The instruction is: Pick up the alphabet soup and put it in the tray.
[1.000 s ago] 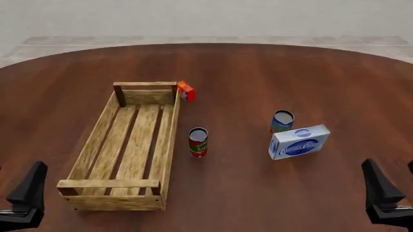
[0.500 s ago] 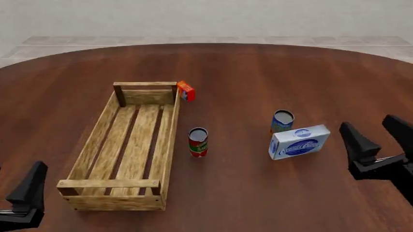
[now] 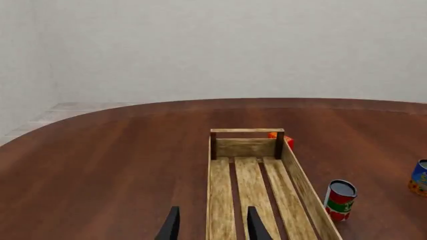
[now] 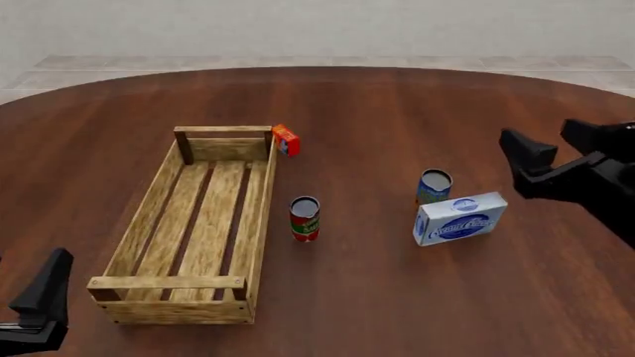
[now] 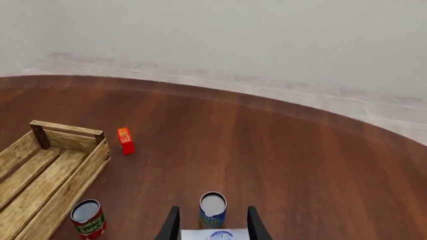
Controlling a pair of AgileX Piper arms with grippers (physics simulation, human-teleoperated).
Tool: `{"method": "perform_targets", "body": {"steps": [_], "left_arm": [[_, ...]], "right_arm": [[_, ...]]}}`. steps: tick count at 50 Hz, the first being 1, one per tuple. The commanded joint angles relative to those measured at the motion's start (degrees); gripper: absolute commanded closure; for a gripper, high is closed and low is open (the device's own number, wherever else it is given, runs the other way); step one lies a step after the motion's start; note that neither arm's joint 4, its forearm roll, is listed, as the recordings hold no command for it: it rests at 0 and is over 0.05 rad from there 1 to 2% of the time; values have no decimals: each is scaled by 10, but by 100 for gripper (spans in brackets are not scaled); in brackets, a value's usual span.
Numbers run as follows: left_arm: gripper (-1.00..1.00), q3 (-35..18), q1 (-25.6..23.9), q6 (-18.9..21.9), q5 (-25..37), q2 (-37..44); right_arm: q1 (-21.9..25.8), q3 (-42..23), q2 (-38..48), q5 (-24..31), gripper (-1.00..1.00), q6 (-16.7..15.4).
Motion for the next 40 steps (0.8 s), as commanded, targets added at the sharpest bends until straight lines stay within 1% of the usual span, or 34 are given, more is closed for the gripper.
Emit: {"method": "perform_targets", "body": {"steps": [1,6,8,10,13,14,15,16,17,18,19,21,23,24,25,29,31,33,34,36,37,39,40], "left_arm": [[-100,0,0,0,0,0],[-100,0,0,0,0,0],[-100,0,0,0,0,0],[-100,0,0,0,0,0],[-100,0,0,0,0,0],[-100,0,0,0,0,0],[-100,0,0,0,0,0],[-100,0,0,0,0,0],[-100,0,0,0,0,0],[-100,0,0,0,0,0],[-100,0,0,0,0,0],[-100,0,0,0,0,0],[-100,0,0,0,0,0],[-100,0,0,0,0,0],[-100,0,0,0,0,0],[-100,0,0,0,0,0],[-100,0,0,0,0,0],[-100,0,0,0,0,0],[-100,0,0,0,0,0],[-100,0,0,0,0,0],[-100,0,0,0,0,0],[-100,0,0,0,0,0],[-100,0,0,0,0,0]], "right_arm": [[1,-55,50,32,-100,13],[-1,-70,68,37,-100,14],[4,-71,74,38,-100,10],[8,-76,86,41,-100,23],[7,-78,94,38,-100,17],[4,-99,116,48,-100,32],[4,-99,116,48,-100,32],[5,-105,119,53,-100,29],[6,-111,123,55,-100,14],[16,-119,129,64,-100,12],[12,-124,134,64,-100,11],[12,-137,149,68,-100,-5],[11,-149,163,71,-100,0],[6,-165,193,82,-100,-5],[7,-165,194,78,-100,-16],[9,-191,215,98,-100,-17],[13,-207,221,114,-100,-8],[8,-216,224,116,-100,-14],[6,-223,228,121,-100,-7],[-1,-230,235,125,-100,-9],[-1,-235,238,131,-100,-3],[-5,-239,243,134,-100,-11],[-3,-240,244,137,-100,-6]]}}
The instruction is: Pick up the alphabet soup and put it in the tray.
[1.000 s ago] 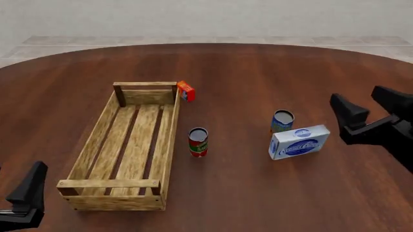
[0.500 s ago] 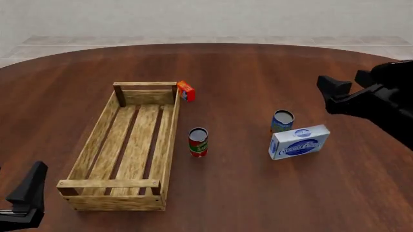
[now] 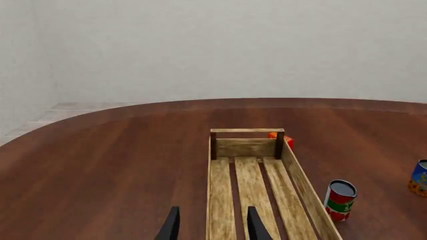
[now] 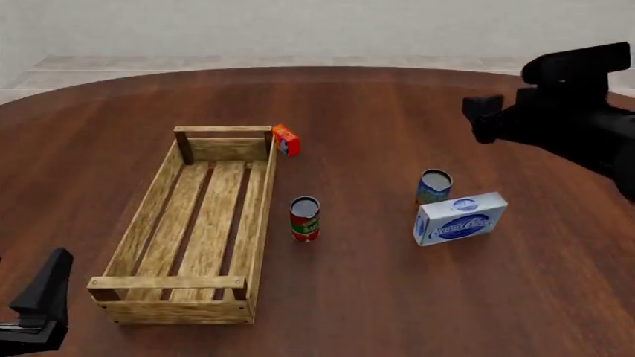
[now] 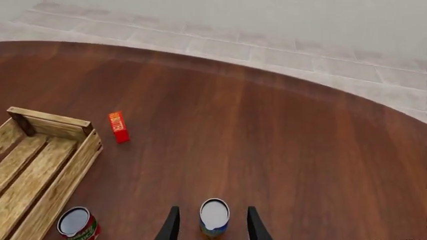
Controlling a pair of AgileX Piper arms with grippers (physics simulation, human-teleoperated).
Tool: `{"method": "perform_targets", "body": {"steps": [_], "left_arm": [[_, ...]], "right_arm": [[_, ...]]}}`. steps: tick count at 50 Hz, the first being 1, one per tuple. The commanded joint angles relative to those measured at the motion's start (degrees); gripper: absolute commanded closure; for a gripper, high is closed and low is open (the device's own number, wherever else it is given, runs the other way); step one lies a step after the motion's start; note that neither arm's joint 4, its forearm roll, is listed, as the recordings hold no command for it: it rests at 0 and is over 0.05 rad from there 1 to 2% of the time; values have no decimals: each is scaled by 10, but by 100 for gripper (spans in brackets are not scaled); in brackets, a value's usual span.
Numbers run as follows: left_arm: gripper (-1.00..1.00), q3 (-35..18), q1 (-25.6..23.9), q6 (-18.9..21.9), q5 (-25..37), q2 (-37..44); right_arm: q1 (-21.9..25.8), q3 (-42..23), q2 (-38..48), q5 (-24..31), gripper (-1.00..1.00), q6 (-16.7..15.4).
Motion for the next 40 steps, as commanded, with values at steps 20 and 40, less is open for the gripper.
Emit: {"method": "perform_targets", "body": {"steps": [20,40], "left_arm": [[-100,0,0,0,0,0],[-100,0,0,0,0,0]], "right_arm": [[44,-110,95,147,-100,8],[45,-139,133,249,-100,-36]]}}
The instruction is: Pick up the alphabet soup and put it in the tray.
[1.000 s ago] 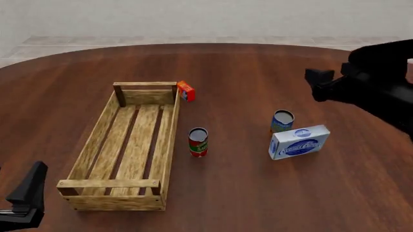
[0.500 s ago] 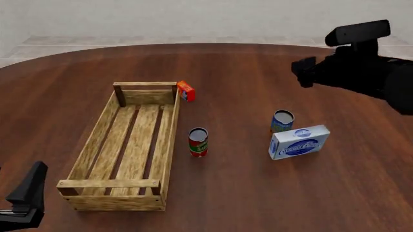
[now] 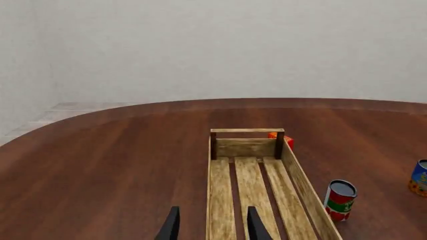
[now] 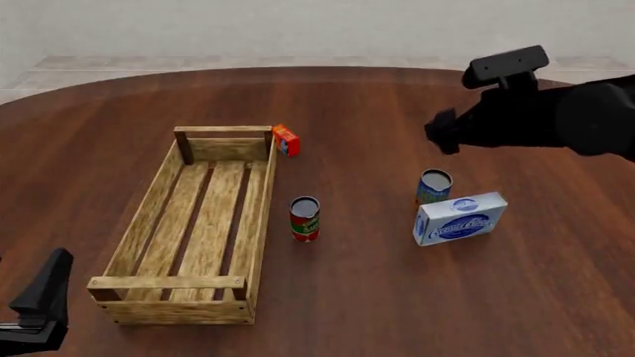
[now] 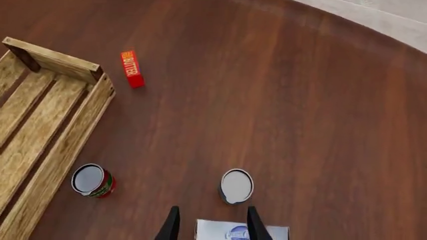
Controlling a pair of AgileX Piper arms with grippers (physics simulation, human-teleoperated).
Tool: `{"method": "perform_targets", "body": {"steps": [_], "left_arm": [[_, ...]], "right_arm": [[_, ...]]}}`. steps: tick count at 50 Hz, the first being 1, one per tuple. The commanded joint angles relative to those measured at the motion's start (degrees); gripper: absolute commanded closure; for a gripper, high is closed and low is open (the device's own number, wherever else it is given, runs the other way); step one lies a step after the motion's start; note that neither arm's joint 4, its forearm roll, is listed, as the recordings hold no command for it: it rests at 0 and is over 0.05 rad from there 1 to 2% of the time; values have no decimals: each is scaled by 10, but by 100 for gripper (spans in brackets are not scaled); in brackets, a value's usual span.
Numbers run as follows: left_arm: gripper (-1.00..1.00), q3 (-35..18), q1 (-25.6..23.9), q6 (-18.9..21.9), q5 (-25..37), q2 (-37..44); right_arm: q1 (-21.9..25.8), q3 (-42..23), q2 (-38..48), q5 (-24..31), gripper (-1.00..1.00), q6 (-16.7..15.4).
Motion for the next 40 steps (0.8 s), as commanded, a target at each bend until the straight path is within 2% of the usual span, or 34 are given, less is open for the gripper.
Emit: {"method": "perform_targets", "body": {"steps": [1,5,9,15,24,40], "left_arm": [[-100,0,0,0,0,0],[-100,0,0,0,0,0],[-100,0,0,0,0,0],[-100,0,0,0,0,0],[-100,0,0,0,0,0],[-100,0,0,0,0,0]], "right_arm": [[-10,-21,24,58,-100,-31],[-16,-30,16,78,-100,-35],[-26,-14,11,80,-100,-53],[-32,-8,9,81,-100,-56],[-43,-38,18,83,-100,-52],[-29,-53,39,80,-100,-48]]}}
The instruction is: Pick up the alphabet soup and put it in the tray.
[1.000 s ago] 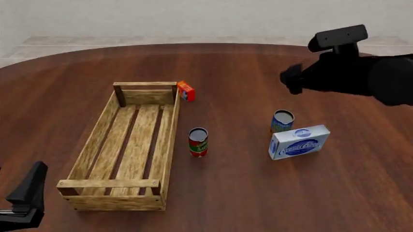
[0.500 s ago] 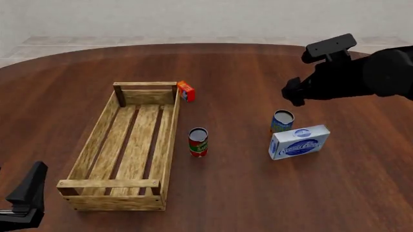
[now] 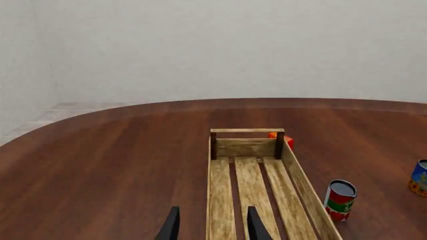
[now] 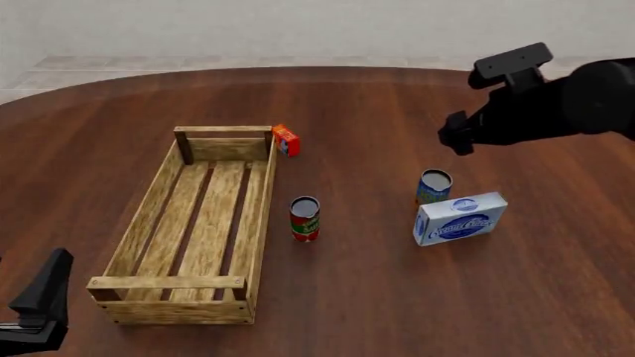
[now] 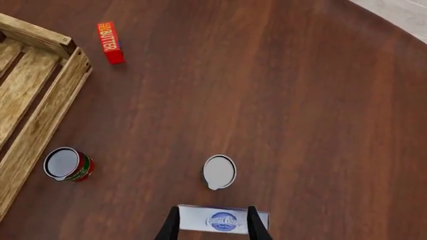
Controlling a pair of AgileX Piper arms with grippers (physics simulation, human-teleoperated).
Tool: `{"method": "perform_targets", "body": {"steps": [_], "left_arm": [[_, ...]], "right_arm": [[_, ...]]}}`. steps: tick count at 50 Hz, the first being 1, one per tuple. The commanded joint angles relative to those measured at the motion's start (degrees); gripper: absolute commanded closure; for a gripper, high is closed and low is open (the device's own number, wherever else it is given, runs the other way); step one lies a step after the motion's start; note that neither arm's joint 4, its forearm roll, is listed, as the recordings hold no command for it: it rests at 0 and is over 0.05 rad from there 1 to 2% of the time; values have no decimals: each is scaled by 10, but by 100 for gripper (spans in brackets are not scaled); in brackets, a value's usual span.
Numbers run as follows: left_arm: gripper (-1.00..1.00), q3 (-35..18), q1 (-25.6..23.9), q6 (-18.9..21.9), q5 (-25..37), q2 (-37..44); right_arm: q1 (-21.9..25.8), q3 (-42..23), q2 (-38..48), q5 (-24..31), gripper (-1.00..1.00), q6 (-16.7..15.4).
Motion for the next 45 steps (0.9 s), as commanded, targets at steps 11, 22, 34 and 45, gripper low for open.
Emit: {"method": "perform_targets", "body": {"steps": [11,22,34,45], "left_arm": [[-100,0,0,0,0,0],[-100,0,0,0,0,0],[-100,0,0,0,0,0],[-100,0,0,0,0,0]], "right_arm": [[7,-7,41,-16,-100,6],[2,-25,59,-20,-100,4],[-11,-35,69,-28,-100,7],[-11,-34,88,-46,-100,13]]}}
